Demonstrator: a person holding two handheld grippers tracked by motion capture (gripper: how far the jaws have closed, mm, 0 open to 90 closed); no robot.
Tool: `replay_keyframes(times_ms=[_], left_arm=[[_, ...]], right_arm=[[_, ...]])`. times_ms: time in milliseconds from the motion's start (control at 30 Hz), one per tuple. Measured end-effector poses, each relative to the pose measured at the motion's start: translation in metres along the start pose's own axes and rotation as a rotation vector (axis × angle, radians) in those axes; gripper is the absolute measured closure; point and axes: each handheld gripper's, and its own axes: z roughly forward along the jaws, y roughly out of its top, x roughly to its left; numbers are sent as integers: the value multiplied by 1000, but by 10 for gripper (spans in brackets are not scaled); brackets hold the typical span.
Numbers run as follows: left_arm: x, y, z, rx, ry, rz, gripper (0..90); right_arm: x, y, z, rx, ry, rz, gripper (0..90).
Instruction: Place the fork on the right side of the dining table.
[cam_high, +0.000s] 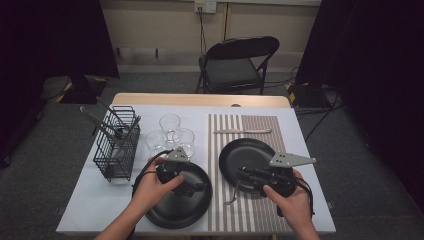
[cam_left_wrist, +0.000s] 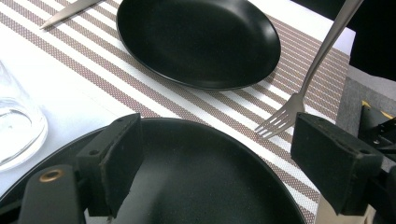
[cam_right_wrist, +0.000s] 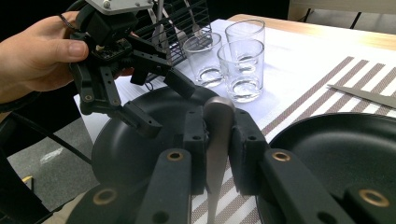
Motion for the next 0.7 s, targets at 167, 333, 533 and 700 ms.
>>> replay_keyframes(times_ms=[167, 333, 533, 700], left_arm=[[1, 1, 0, 8, 4, 4, 170], [1, 0, 1, 11, 4, 3, 170], [1, 0, 2, 11, 1, 7, 171], [2, -1, 1, 13, 3, 6, 170]], right_arm=[[-3, -2, -4, -3, -1, 7, 783], [-5, -5, -8, -4, -1, 10, 781], [-8, -8, -12, -10, 0, 14, 781], [-9, -10, -15, -7, -1, 19, 780]])
